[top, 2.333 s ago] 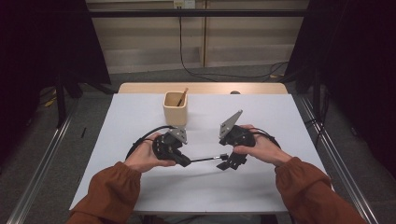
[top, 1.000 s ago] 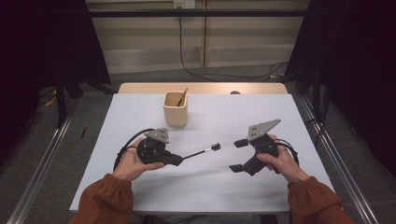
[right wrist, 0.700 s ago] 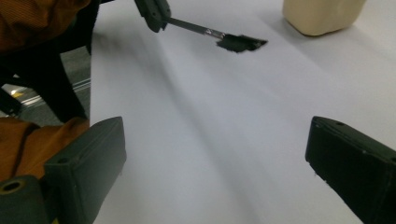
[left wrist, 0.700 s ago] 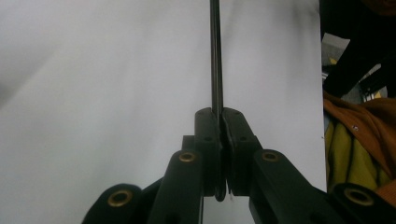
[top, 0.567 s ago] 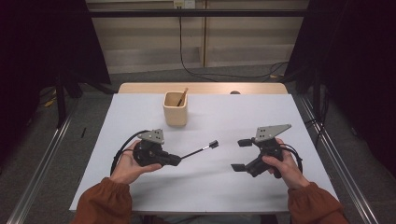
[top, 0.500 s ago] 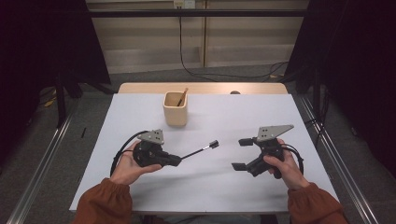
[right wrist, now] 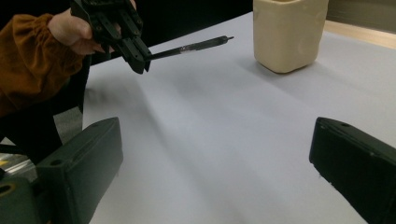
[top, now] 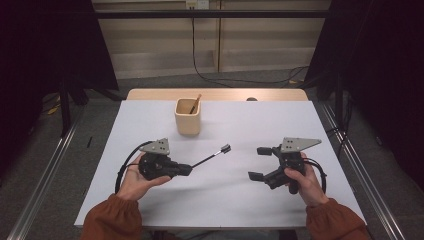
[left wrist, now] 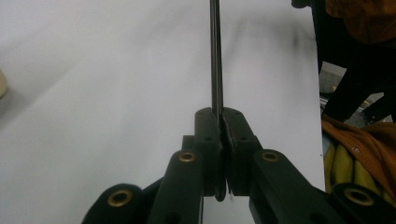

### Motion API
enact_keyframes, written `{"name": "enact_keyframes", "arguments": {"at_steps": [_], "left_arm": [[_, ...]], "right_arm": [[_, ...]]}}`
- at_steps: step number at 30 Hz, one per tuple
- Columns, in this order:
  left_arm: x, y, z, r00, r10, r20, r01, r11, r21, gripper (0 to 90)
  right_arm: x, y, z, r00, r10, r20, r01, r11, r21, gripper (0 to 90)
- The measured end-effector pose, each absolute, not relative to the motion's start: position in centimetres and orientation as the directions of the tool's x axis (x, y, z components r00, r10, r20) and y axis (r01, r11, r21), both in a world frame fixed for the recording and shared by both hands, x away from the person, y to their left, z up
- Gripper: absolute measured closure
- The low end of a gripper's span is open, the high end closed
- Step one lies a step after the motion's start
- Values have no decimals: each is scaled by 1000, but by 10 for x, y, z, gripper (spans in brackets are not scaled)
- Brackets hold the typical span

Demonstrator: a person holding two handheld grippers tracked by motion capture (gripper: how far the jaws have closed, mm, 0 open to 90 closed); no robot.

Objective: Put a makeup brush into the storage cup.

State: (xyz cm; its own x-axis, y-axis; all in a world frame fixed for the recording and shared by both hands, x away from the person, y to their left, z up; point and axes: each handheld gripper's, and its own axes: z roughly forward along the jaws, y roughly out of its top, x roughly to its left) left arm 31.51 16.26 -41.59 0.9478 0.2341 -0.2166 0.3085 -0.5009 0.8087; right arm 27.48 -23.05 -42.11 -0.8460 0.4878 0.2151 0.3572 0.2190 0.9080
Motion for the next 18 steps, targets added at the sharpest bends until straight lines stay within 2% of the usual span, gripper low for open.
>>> {"name": "enact_keyframes", "arguments": {"at_steps": [18], "left_arm": [[309, 162, -424, 950, 240, -199, 278, -361, 890, 855]], "right_arm": [[274, -230, -418, -856, 482, 187, 314, 197, 929, 26]]}}
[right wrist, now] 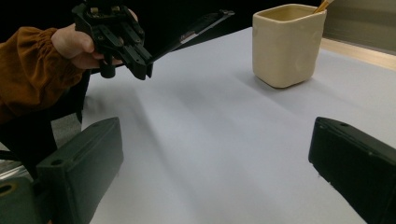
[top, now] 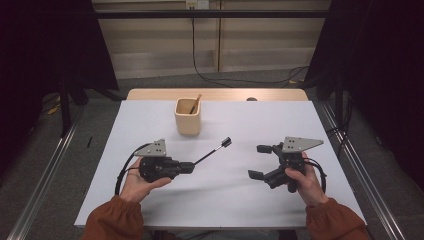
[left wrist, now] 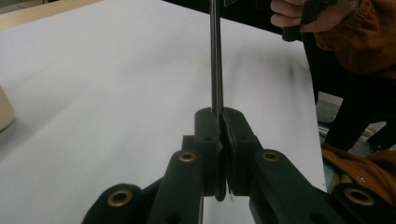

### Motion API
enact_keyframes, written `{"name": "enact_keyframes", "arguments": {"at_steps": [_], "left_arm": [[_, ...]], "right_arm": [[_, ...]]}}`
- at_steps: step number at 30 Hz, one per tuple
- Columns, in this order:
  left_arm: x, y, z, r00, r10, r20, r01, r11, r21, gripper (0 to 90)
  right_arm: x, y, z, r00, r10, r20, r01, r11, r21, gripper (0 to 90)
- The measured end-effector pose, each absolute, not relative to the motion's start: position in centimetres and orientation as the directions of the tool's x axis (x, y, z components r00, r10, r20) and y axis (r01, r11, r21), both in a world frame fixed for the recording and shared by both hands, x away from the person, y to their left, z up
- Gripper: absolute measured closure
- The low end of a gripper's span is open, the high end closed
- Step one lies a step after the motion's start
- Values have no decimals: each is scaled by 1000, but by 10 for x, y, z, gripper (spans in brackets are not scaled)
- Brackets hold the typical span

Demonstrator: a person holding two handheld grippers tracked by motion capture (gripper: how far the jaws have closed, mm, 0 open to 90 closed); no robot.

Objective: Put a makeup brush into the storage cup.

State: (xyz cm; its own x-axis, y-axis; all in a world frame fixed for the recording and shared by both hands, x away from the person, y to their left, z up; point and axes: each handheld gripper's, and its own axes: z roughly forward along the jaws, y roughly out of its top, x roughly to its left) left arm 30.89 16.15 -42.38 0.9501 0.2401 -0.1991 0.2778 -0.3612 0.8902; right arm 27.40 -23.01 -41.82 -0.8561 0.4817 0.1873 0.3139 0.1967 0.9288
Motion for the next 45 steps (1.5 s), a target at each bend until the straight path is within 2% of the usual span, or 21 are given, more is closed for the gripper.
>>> {"name": "enact_keyframes", "arguments": {"at_steps": [18, 23, 25, 31, 40, 45], "left_arm": [[302, 152, -423, 950, 232, -209, 266, -248, 932, 851], [302, 150, -423, 950, 234, -208, 262, -228, 938, 851], [302, 149, -423, 950, 234, -205, 258, -223, 940, 851], [303, 146, -422, 951, 234, -202, 254, -216, 943, 851], [306, 134, -418, 959, 222, -175, 224, -219, 950, 852], [308, 125, -413, 966, 198, -164, 207, -221, 953, 852]], "right_arm": [[274, -225, -416, -870, 454, 194, 311, 201, 929, 42], [272, -220, -413, -852, 500, 158, 299, 215, 930, 94], [273, -220, -413, -860, 477, 180, 303, 195, 933, 97], [274, -215, -410, -854, 491, 172, 297, 187, 936, 150], [280, -208, -401, -859, 474, 193, 298, 158, 941, 157], [284, -206, -393, -865, 464, 191, 293, 157, 943, 232]]}}
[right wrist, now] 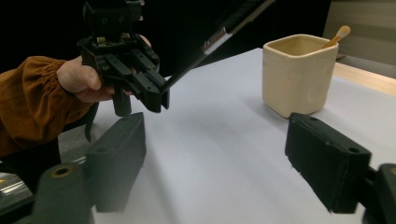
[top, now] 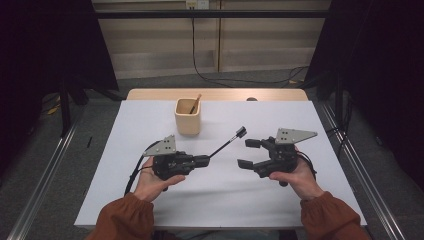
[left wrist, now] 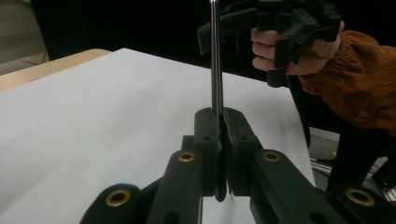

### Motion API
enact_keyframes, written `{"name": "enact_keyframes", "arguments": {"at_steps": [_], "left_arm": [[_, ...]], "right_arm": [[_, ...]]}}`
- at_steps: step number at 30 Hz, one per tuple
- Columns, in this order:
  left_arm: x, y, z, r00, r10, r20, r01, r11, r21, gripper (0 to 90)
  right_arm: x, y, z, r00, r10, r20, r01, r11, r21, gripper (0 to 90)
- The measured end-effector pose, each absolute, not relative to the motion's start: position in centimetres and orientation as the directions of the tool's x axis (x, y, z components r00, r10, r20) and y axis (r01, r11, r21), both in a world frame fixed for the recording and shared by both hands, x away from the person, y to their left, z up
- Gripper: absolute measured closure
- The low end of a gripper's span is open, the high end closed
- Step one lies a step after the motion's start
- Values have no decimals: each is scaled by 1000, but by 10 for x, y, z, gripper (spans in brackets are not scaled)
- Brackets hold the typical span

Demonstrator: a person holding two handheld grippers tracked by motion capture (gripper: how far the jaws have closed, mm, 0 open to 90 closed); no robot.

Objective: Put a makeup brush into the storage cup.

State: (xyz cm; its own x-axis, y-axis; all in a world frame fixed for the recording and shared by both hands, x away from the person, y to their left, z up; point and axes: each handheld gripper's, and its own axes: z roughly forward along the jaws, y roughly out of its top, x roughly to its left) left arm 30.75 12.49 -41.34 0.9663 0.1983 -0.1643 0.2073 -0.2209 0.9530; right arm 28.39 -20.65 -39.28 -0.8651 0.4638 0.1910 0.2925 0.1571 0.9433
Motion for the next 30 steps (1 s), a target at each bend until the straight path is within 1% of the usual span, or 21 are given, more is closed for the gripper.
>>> {"name": "enact_keyframes", "arguments": {"at_steps": [3, 7, 14, 17, 21, 30], "left_arm": [[307, 123, -414, 967, 196, -160, 202, -212, 956, 851], [306, 120, -417, 970, 188, -156, 197, -220, 955, 851], [304, 117, -420, 973, 171, -156, 192, -223, 956, 851], [304, 117, -421, 974, 170, -149, 186, -224, 957, 852], [303, 114, -424, 975, 167, -145, 182, -233, 955, 852], [302, 112, -427, 977, 158, -145, 181, -241, 954, 852]], "right_arm": [[287, -205, -390, -869, 455, 196, 291, 149, 945, 271], [288, -202, -392, -869, 450, 204, 299, 152, 942, 291], [287, -204, -392, -882, 428, 199, 281, 139, 949, 433], [287, -203, -393, -886, 416, 205, 285, 140, 948, 455], [289, -203, -393, -888, 409, 210, 292, 147, 945, 528], [292, -205, -393, -891, 377, 254, 318, 118, 941, 616]]}}
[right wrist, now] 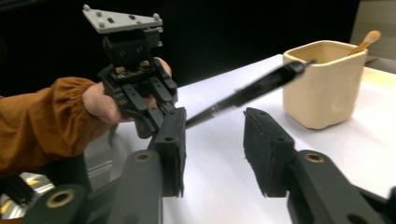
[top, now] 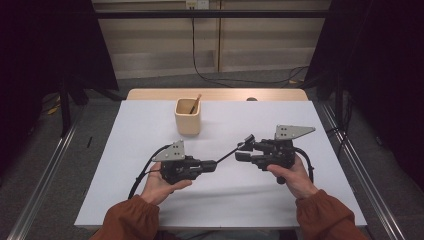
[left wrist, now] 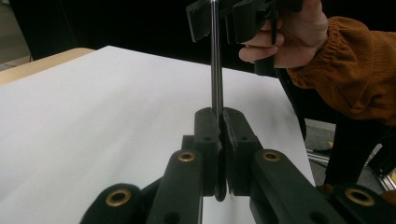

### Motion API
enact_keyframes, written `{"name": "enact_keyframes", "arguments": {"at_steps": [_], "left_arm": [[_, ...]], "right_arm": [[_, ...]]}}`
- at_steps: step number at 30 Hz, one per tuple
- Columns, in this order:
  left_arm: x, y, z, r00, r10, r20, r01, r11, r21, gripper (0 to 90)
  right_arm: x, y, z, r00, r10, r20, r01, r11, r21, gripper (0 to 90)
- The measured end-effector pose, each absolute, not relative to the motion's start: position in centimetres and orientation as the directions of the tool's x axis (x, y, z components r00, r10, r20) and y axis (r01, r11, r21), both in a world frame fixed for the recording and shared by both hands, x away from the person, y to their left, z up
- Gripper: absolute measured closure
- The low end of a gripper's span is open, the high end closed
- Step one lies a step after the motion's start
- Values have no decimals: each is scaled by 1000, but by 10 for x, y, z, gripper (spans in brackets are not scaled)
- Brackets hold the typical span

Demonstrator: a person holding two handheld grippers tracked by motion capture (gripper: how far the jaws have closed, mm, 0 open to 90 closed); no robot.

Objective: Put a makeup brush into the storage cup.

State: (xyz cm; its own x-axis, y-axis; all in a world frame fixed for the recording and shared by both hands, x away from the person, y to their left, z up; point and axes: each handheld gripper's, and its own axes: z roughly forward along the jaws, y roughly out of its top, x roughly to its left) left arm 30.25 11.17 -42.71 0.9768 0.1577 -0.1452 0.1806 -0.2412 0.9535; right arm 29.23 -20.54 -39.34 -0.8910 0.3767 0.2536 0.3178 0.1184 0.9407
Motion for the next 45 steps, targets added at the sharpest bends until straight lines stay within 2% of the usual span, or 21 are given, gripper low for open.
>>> {"name": "enact_keyframes", "arguments": {"at_steps": [11, 14, 19, 29, 37, 45], "left_arm": [[302, 110, -431, 978, 146, -151, 183, -236, 954, 852], [303, 108, -433, 977, 147, -156, 188, -241, 952, 851], [302, 107, -435, 977, 146, -158, 191, -246, 950, 851], [305, 102, -440, 973, 155, -170, 205, -253, 946, 828], [306, 104, -438, 969, 177, -171, 210, -235, 949, 694], [307, 110, -431, 949, 260, -179, 237, -209, 949, 364]], "right_arm": [[294, -204, -394, -890, 356, 283, 333, 85, 939, 703], [294, -205, -395, -885, 359, 295, 343, 78, 936, 703], [296, -204, -396, -882, 351, 314, 358, 67, 931, 769], [296, -202, -396, -887, 311, 341, 375, 56, 925, 842], [295, -201, -395, -887, 303, 349, 383, 57, 922, 857], [295, -204, -393, -883, 314, 350, 385, 54, 921, 857]]}}
